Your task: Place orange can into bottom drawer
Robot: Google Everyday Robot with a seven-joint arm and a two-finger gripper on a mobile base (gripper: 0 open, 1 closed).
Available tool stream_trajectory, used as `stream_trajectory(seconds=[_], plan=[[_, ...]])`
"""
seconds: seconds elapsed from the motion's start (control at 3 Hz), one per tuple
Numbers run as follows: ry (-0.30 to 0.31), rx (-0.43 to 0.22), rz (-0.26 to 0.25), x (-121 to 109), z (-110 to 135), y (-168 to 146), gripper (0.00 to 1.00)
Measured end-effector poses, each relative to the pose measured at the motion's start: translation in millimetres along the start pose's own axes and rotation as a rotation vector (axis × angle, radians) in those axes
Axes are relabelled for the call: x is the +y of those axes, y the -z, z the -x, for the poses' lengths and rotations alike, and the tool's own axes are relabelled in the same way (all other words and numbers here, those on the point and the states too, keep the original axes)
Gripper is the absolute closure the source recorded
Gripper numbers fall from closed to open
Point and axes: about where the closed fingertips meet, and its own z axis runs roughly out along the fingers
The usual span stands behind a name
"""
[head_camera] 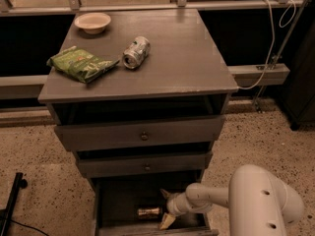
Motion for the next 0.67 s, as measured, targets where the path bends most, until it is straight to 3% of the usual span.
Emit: stream_trajectory(seconds=[0.33, 0.67], plan=[[0.073, 0.000, -0.030, 15.8, 24.2, 24.6, 0.00], [0.136, 0.020, -0.181, 3.8, 52.0, 86.5, 0.00]])
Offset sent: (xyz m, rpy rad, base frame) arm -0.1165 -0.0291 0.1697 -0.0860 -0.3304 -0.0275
